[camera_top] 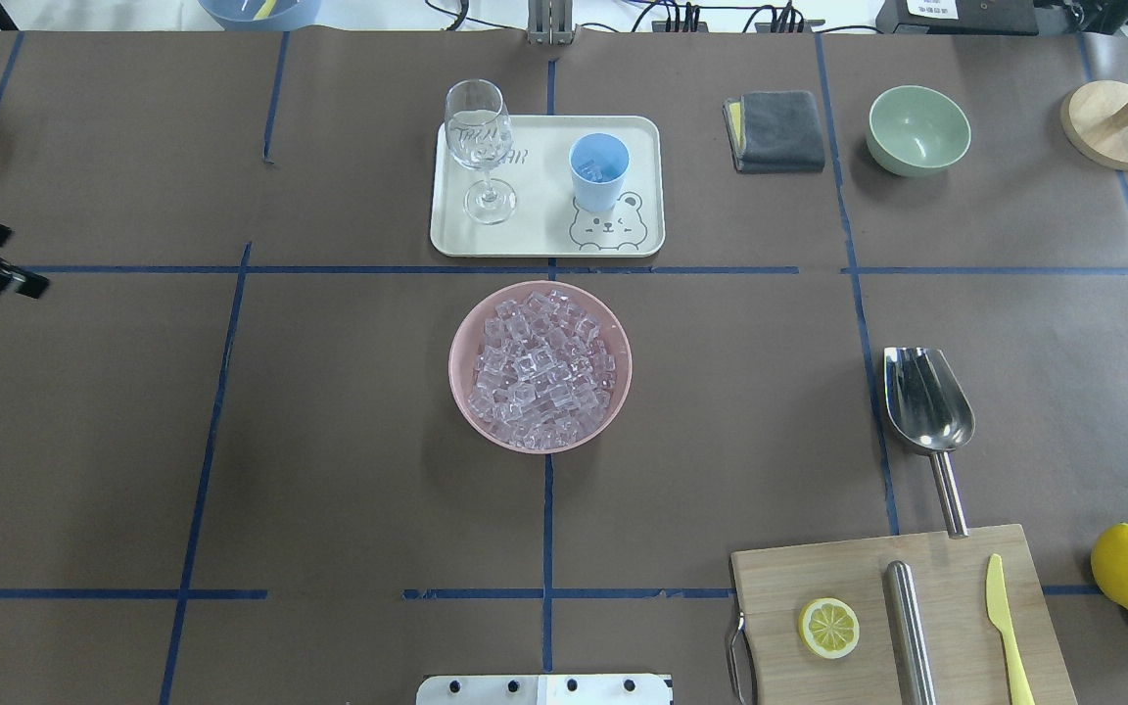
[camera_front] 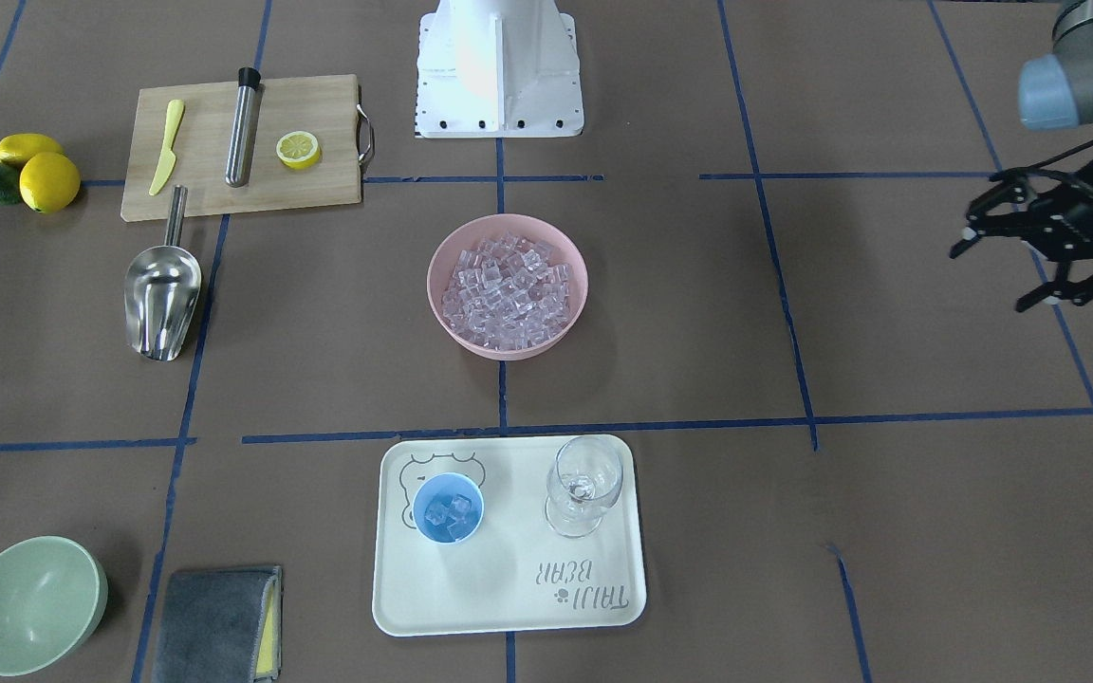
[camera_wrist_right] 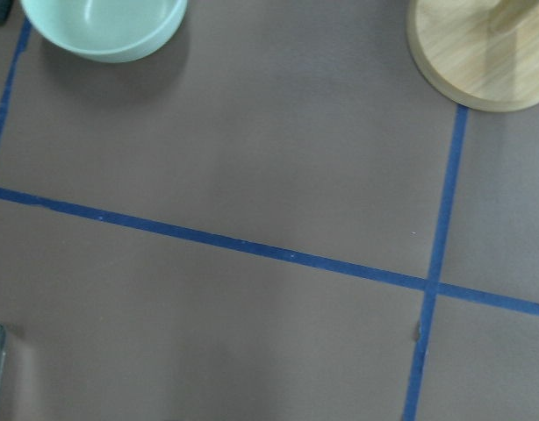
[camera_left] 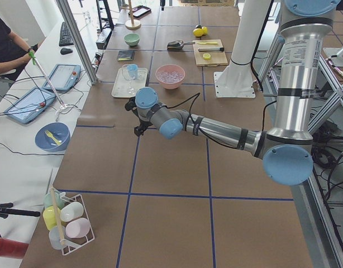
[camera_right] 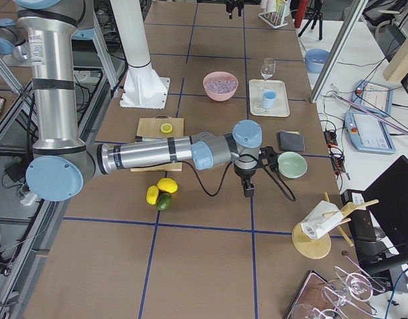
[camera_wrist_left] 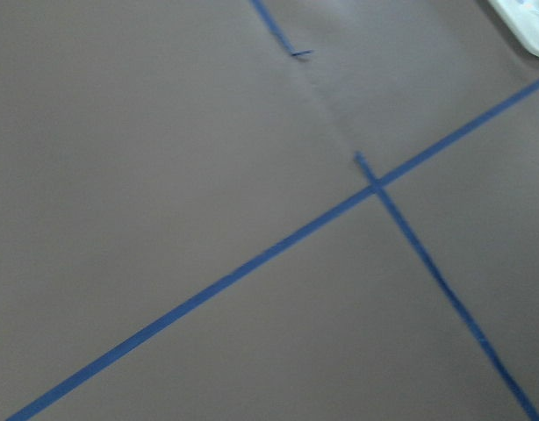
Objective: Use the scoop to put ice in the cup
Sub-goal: 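Move the left gripper beside the pink bowl while the right gripper approaches the metal scoop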
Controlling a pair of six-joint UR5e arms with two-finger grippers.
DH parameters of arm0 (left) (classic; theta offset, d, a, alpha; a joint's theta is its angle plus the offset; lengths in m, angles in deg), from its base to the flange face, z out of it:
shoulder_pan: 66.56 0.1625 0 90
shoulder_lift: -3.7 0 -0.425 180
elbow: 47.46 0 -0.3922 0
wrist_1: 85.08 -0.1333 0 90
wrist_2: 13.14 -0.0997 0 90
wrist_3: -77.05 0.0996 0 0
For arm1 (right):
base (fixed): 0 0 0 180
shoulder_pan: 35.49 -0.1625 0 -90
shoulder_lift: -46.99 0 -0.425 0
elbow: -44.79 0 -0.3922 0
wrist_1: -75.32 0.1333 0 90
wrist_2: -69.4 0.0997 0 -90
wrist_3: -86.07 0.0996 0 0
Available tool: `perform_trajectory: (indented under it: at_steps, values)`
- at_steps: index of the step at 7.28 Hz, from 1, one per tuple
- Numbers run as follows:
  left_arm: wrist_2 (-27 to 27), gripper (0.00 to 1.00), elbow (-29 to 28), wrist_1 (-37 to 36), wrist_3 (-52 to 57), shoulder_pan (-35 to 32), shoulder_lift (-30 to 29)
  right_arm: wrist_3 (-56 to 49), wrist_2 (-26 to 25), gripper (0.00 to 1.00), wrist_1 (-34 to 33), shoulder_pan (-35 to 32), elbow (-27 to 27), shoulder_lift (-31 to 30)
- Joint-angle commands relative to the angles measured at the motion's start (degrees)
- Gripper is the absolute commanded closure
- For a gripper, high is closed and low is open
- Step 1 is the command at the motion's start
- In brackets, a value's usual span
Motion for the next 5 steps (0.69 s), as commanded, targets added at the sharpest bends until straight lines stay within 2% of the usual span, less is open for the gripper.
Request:
perform_trajectory:
  at_steps: [1,2,3,4,5]
  values:
    - [-0.4,0.0,-3.1,11.2,-0.7,13.1,-7.5,4.6,0.2,0.0,0.9,2.8,3.5,-0.9]
    - [-3.1,0.0,-4.4,12.2,-0.7,17.8,-11.5,4.7,0.2,0.0,0.9,2.8,4.0,-1.3]
    - [-9.1,0.0,-4.6,12.4,-0.8,23.1,-13.5,4.8,0.3,0.0,0.9,2.9,4.7,-1.4]
    - [-13.0,0.0,-5.1,12.4,-0.7,26.1,-15.1,5.2,2.5,0.0,0.7,4.5,7.4,-1.8]
    - [-14.1,0.0,-6.3,12.4,-0.6,28.6,-16.9,12.0,3.7,0.0,0.8,6.5,11.2,-4.0]
